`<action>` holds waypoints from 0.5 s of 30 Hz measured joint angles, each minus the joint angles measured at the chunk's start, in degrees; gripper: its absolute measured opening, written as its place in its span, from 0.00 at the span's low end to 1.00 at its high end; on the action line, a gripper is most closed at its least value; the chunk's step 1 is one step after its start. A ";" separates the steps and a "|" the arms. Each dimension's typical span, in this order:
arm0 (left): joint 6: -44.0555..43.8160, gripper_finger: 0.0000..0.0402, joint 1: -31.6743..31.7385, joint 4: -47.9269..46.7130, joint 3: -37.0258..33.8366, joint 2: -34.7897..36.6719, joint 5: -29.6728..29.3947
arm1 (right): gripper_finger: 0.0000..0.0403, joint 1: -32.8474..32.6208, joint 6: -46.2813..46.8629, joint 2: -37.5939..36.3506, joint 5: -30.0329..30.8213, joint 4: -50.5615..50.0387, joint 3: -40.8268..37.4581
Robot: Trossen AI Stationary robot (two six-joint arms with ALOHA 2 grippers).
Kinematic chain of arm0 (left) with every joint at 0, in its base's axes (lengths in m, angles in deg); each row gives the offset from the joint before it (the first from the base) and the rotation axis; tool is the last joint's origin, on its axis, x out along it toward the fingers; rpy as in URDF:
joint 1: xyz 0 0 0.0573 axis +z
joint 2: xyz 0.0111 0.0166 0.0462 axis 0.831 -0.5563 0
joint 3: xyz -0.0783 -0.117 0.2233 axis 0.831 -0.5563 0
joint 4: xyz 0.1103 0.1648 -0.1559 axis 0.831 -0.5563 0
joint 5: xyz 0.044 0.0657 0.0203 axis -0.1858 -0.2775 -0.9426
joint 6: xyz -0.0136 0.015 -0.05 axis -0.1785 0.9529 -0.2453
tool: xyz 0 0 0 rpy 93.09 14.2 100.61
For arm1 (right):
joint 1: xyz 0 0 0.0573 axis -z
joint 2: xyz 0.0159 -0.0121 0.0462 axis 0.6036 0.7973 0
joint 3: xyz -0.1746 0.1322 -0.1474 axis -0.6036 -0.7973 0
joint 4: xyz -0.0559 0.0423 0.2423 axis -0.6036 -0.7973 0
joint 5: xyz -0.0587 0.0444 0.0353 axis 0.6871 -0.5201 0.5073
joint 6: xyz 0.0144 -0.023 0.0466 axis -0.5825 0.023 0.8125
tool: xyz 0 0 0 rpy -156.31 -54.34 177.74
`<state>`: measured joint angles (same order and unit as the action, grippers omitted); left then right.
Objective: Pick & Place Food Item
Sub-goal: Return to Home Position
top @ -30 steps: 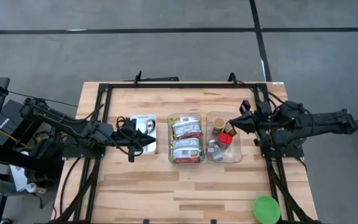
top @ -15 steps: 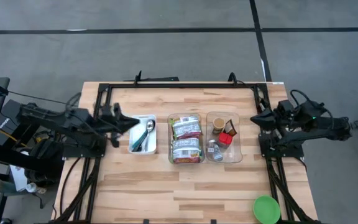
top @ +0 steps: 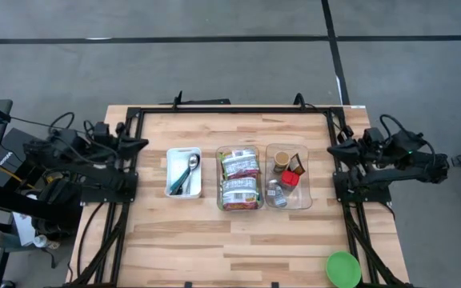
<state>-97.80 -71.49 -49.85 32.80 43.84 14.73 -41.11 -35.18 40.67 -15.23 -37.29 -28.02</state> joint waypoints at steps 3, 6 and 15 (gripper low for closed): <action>0.00 0.02 0.00 -1.80 0.00 2.21 0.01 | 0.00 0.00 -0.02 0.00 0.36 -0.50 0.00; -0.02 0.02 0.00 -3.35 0.00 4.35 0.03 | 0.00 0.00 -0.42 0.00 0.34 -0.48 0.01; 0.51 0.02 0.00 -4.92 0.00 10.31 0.09 | 0.00 0.00 -0.48 0.00 0.36 -0.91 0.00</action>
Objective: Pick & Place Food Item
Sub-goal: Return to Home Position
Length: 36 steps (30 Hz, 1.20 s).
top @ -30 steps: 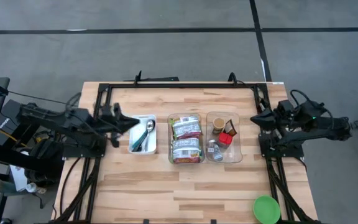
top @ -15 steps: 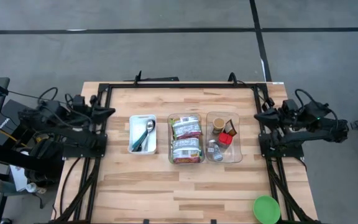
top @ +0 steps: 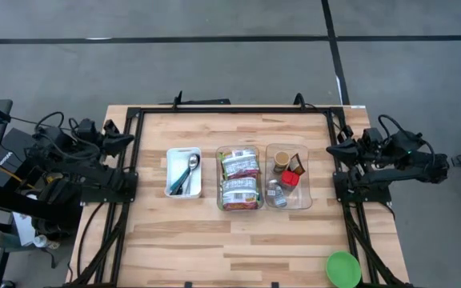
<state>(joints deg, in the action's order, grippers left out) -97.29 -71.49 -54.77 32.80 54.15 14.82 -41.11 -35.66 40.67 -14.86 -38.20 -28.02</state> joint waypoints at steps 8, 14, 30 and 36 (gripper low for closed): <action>1.18 0.02 0.00 -0.34 0.02 3.48 0.06 | 0.00 0.00 -0.11 0.00 -0.02 -1.04 0.00; 1.42 0.02 0.00 -0.91 0.02 3.48 0.09 | 0.00 -0.11 3.30 0.00 -0.02 -1.14 0.00; 1.21 0.02 0.00 8.84 -9.56 3.42 0.09 | 0.00 -0.04 -1.91 -0.02 -0.02 4.39 -0.26; 1.03 0.02 0.00 15.45 -15.89 3.42 -0.18 | 0.00 -0.04 -4.92 -0.03 -0.04 23.25 -10.49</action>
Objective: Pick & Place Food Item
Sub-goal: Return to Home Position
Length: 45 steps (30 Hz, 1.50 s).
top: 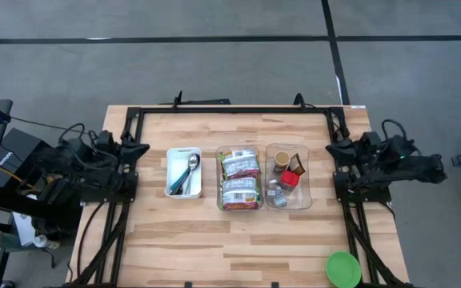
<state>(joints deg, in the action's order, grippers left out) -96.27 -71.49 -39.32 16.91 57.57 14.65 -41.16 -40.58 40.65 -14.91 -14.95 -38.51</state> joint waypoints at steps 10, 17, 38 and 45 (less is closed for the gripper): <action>-3.40 0.02 0.00 8.52 -8.66 0.00 -0.11 | 0.00 -0.02 4.37 -0.46 0.00 7.14 -9.33; -5.11 0.02 -0.02 13.67 -14.48 -0.02 -0.15 | 0.00 -0.02 7.07 -0.50 -0.02 9.10 -12.65; 4.10 0.02 -0.02 14.78 -22.38 -3.16 -0.24 | 0.00 -0.02 1.08 -0.39 -0.17 -1.81 -19.46; 10.37 0.02 -0.02 14.71 -22.38 -8.37 -0.19 | 0.00 -0.02 0.85 -0.04 -0.24 -11.66 -19.46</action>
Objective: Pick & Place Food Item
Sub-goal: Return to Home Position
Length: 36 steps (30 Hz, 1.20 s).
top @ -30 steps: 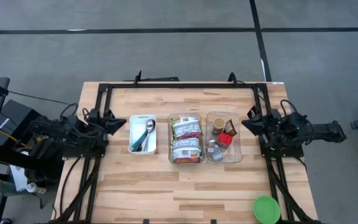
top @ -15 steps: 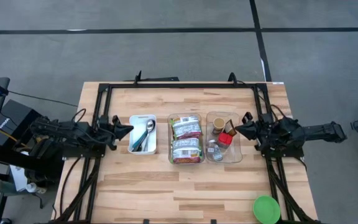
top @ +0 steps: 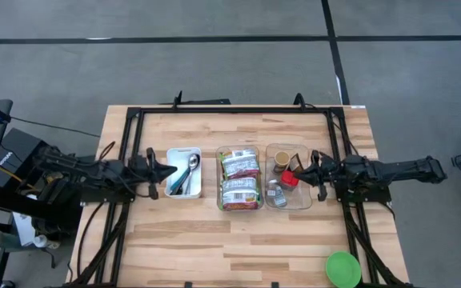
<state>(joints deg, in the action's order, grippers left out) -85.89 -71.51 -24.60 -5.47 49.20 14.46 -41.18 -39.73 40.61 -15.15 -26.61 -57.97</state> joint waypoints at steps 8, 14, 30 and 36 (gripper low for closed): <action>0.03 0.02 0.00 0.06 0.00 -5.09 -0.01 | 0.00 0.00 0.02 0.43 0.09 0.21 0.00; 0.03 0.02 0.00 0.00 0.00 -7.80 0.02 | 0.00 0.00 0.02 0.43 0.11 0.21 0.00; 0.03 0.02 0.00 0.07 0.00 -9.48 0.01 | 0.00 0.00 0.04 0.43 0.20 0.18 0.00; 0.03 0.02 0.00 0.09 0.00 -9.48 0.02 | 0.00 0.00 0.04 0.43 0.17 0.21 0.00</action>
<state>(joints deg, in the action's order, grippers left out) -85.86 -71.51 -24.52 -5.47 39.71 14.48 -41.18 -39.68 41.04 -14.97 -26.40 -57.97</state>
